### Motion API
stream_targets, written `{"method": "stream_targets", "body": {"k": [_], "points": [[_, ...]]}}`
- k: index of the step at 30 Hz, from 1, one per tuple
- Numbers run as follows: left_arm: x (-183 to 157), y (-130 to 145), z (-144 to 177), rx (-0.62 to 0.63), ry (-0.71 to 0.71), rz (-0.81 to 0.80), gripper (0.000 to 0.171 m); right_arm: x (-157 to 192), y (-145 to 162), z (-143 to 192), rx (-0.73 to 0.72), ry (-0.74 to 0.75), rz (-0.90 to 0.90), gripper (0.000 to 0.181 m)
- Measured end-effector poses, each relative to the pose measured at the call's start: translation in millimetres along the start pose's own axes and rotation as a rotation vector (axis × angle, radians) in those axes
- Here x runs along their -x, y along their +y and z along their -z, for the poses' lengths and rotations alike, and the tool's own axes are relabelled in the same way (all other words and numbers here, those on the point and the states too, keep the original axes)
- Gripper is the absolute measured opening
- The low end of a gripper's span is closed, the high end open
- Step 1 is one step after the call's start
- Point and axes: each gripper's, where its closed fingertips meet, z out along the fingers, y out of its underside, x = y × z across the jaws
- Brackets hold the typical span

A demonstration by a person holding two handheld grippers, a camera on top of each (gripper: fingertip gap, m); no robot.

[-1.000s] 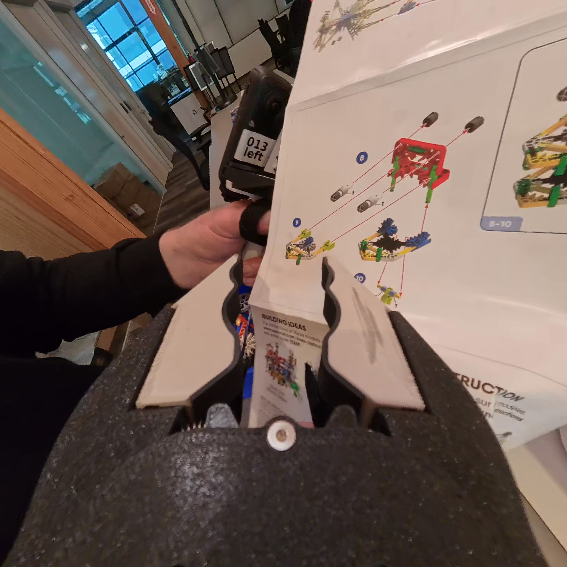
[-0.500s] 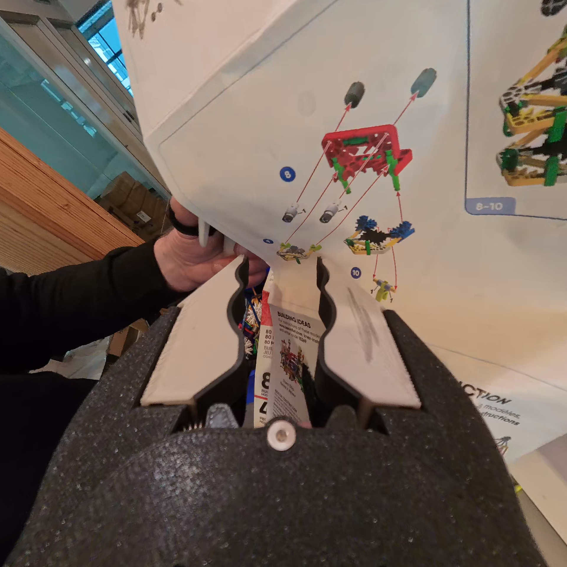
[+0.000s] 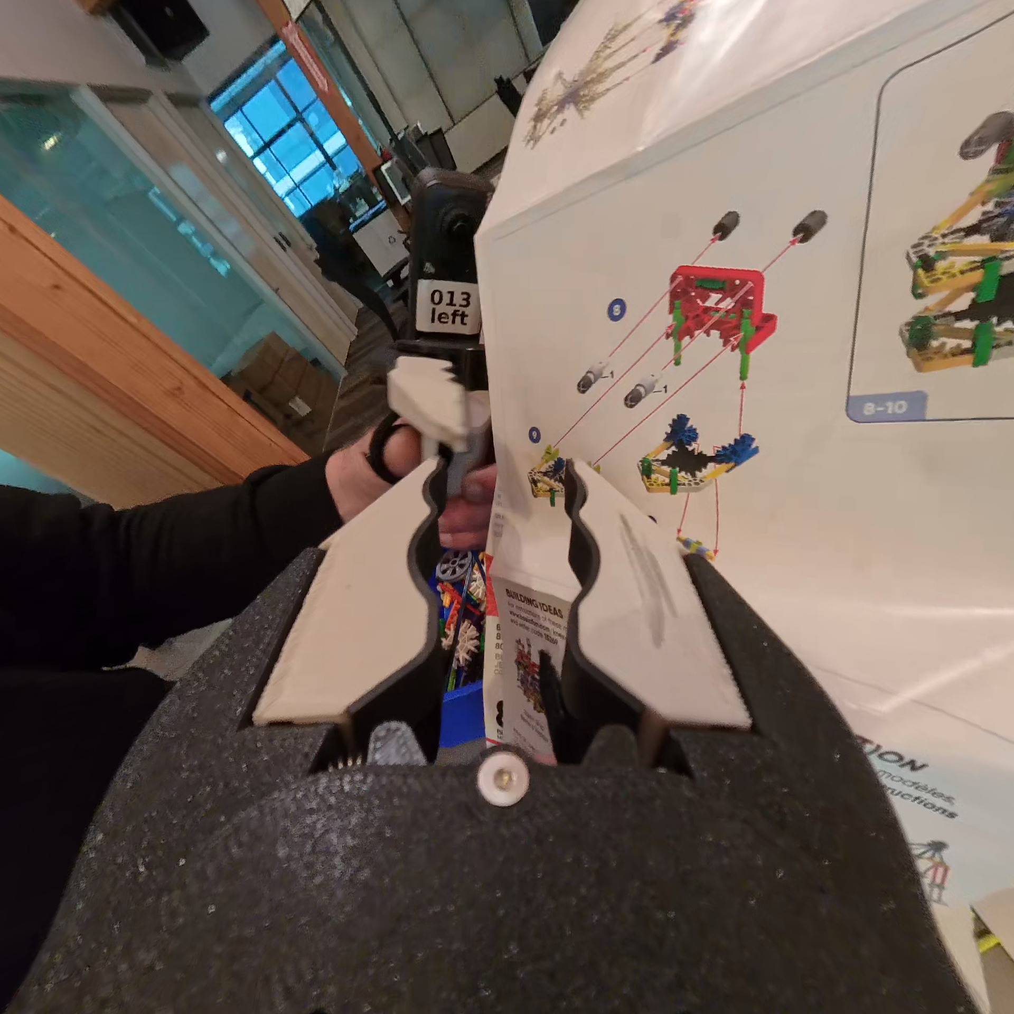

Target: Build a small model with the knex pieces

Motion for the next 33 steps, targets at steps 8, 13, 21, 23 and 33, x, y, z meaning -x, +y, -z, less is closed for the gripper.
{"method": "stream_targets", "body": {"k": [8,13,21,23,33], "points": [[13.9,2.2,7.2,-0.015,-0.066,-0.019,0.000,-14.0,-29.1,29.1,-0.088,0.086,0.020,0.043],[0.5,-1.0,12.0,0.009,-0.031,-0.086,0.000,-44.3,-51.0,64.1,-0.146,0.238,0.054,0.044],[-23.0,-17.7,28.0,0.046,0.031,-0.142,0.000,-51.8,-47.5,89.1,-0.136,0.254,0.034,0.052],[-27.2,-17.9,30.9,0.073,0.042,-0.149,0.000,-49.6,-44.5,89.2,-0.127,0.232,0.017,0.054],[-33.6,-14.9,34.1,0.125,0.067,-0.137,0.000,-8.0,-18.1,69.1,-0.040,-0.048,-0.070,0.034]]}}
